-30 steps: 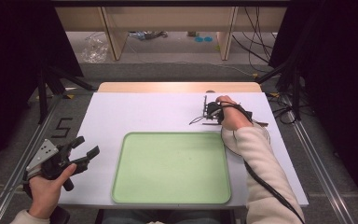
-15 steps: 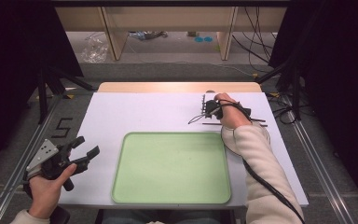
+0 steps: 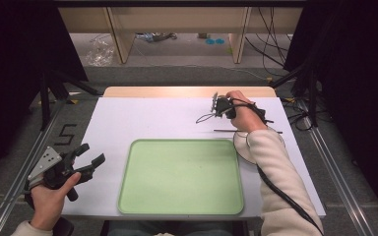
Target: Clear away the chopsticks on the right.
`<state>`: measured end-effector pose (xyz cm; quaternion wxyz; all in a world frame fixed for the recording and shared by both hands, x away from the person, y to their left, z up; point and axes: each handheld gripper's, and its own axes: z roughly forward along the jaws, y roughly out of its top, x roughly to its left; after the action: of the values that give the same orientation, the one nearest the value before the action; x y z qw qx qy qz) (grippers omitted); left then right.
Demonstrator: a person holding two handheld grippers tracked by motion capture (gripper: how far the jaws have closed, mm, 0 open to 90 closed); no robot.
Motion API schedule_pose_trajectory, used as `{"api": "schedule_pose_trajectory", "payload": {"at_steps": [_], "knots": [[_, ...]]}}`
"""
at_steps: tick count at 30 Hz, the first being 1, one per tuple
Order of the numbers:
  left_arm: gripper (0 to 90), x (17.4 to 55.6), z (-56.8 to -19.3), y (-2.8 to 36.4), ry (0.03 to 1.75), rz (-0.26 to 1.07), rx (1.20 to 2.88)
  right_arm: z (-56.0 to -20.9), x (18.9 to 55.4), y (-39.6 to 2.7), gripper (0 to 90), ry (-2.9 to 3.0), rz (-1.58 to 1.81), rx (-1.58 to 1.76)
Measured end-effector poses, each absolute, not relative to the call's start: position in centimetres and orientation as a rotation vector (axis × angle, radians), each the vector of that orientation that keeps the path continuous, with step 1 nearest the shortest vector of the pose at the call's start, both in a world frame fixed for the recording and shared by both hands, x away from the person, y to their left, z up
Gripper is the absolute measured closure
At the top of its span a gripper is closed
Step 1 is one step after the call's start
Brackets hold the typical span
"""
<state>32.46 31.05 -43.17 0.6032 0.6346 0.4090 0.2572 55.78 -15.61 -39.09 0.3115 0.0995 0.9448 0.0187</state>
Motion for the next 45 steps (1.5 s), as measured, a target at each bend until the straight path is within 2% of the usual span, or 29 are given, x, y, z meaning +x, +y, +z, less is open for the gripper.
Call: {"api": "schedule_pose_trajectory", "payload": {"at_steps": [11, 24, 45], "knots": [[23.3, 32.4, -43.2, 31.0, 0.949, 0.596, 1.468, -35.8, 54.9, -15.2, 87.3, 2.382, 0.261, 0.305], [23.3, 32.4, -43.2, 31.1, 0.949, 0.595, 1.466, -32.9, 53.9, -15.6, 87.3, 2.276, 0.613, 0.578], [23.3, 32.4, -43.1, 31.0, 0.950, 0.597, 1.464, -31.2, 52.5, -18.0, 87.4, 2.103, 0.992, 0.925]]}}
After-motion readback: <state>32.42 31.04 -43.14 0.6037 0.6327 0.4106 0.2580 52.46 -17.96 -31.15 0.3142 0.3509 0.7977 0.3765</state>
